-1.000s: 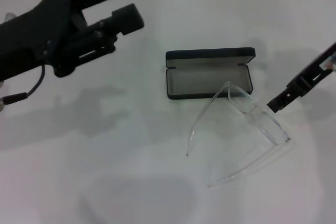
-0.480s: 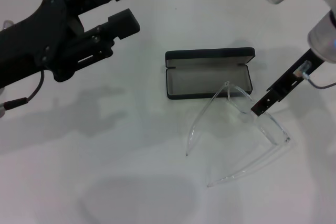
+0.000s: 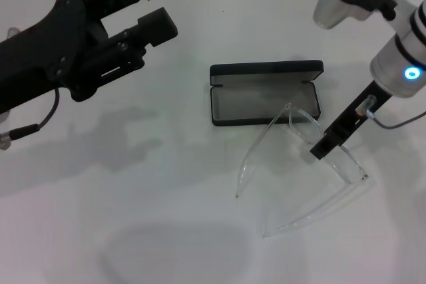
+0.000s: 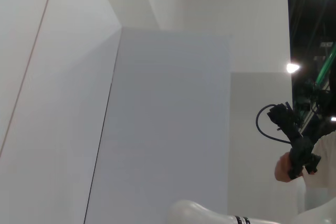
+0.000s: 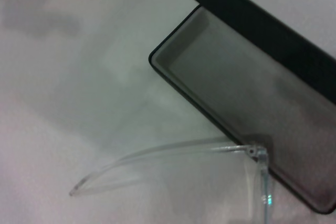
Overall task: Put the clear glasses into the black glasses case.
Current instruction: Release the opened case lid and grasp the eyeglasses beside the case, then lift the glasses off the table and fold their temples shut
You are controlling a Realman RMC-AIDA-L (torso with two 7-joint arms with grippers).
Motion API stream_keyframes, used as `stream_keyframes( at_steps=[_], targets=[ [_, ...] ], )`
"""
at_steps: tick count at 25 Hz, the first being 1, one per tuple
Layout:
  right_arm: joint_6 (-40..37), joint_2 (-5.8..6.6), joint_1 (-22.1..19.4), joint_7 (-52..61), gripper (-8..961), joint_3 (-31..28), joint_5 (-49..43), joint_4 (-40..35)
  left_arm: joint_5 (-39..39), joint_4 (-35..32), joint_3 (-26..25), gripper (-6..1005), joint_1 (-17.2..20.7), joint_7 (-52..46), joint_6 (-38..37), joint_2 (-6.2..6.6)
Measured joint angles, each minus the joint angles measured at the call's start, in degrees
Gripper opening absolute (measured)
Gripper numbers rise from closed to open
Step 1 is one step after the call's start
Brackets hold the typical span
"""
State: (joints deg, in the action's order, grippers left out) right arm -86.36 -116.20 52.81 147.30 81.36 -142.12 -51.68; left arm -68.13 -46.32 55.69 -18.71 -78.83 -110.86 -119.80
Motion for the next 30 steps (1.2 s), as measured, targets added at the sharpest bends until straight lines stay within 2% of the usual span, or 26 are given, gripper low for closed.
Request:
stream_keyframes(
  at_steps=[3,8,19,24,27,28,30],
  targets=[
    [0.7,0.00,0.0,0.0,496,1.3,0.5,1.0,0.0,0.4,0.0,580,0.0,0.0,0.0,-0.02],
    [1.9,0.02,-0.4,-0.1,474,3.2,1.2,1.3,0.7,1.4,-0.1,579,0.2,0.0,0.0,-0.02],
    [3.6,0.02,-2.3,-4.0,112,4.0,2.5,0.3,1.3,2.1,0.3,575,0.6,0.0,-0.1,0.01],
    [3.7,0.02,-4.9,-4.2,112,7.2,3.0,-3.8,1.4,2.9,0.0,574,0.7,0.0,-0.3,0.01],
    [2.9,0.03,-10.5,-4.2,113,10.4,2.9,-12.6,2.0,2.8,0.1,573,1.1,0.0,-0.5,0.01],
    [2.6,0.12,-13.7,-4.6,113,10.9,3.0,-17.8,2.3,2.8,0.2,572,1.2,0.0,-0.6,0.01],
    [2.5,0.18,-16.6,-5.3,113,10.9,3.2,-22.3,2.8,2.8,0.3,572,1.5,-0.1,-0.8,0.03]
  ],
)
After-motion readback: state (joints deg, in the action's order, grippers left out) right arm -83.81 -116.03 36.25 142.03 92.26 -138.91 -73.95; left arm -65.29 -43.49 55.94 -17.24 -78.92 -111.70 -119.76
